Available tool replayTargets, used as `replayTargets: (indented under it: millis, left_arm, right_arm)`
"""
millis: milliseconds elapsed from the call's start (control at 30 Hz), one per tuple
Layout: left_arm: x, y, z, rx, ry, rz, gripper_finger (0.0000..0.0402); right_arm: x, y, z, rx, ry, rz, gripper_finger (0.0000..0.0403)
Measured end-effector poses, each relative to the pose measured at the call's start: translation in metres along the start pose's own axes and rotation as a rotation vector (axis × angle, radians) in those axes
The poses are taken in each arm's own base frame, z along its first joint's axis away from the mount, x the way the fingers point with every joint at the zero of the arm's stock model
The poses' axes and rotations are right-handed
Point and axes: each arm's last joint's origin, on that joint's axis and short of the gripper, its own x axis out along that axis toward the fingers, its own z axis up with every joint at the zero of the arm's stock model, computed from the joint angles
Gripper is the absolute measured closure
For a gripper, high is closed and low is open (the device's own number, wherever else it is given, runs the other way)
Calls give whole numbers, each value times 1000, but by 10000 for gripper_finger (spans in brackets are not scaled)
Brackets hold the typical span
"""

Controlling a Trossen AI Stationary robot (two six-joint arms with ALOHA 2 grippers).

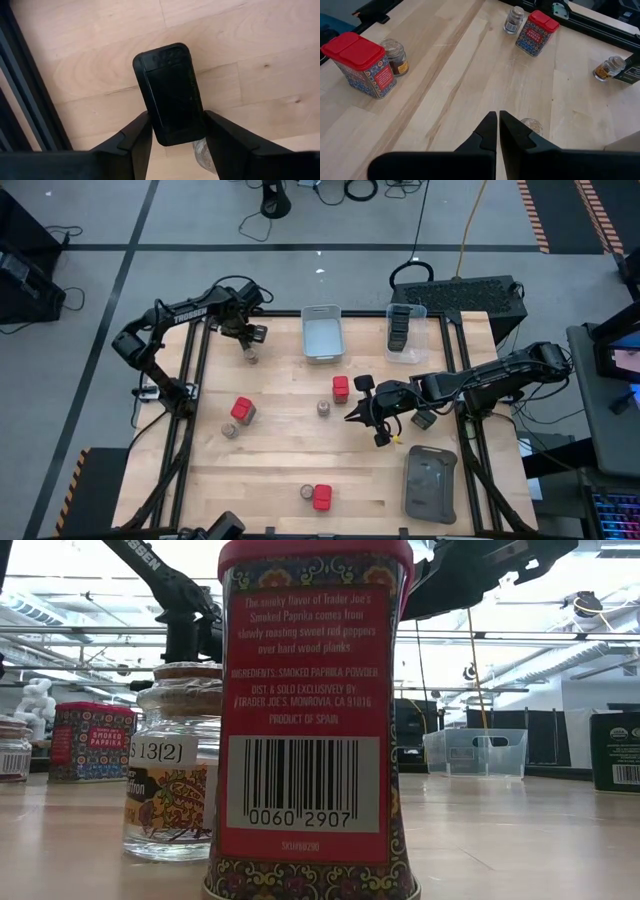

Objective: Sort spices by type
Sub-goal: Put the black seasoning can into the transparent bin

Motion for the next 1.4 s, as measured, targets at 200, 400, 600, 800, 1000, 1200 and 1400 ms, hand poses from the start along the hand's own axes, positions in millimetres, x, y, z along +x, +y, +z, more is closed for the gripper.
replayTargets:
  millis: [200, 400, 600, 800, 1000, 1200, 1400]
  left_arm:
    - [0, 0, 1, 1, -9, -4, 225]
    - [0, -1, 3, 23, -27, -13, 193]
    - [0, -1, 3, 20, -29, -14, 143]
    - [0, -2, 4, -9, -46, -20, 117]
    - [0, -4, 8, -67, -85, -36, 116]
    - [0, -2, 7, -74, -77, -9, 116]
    - [0, -2, 7, -93, -78, -7, 116]
  right_arm:
    - [0, 0, 0, -2, 0, 0, 403]
    - [0, 0, 0, -2, 0, 0, 403]
    - [0, 0, 0, -2, 0, 0, 403]
    - [0, 0, 0, -2, 0, 0, 403]
    - [0, 0, 0, 1, 0, 0, 403]
    - [0, 0, 0, 1, 0, 0, 403]
    - [0, 0, 0, 1, 0, 0, 403]
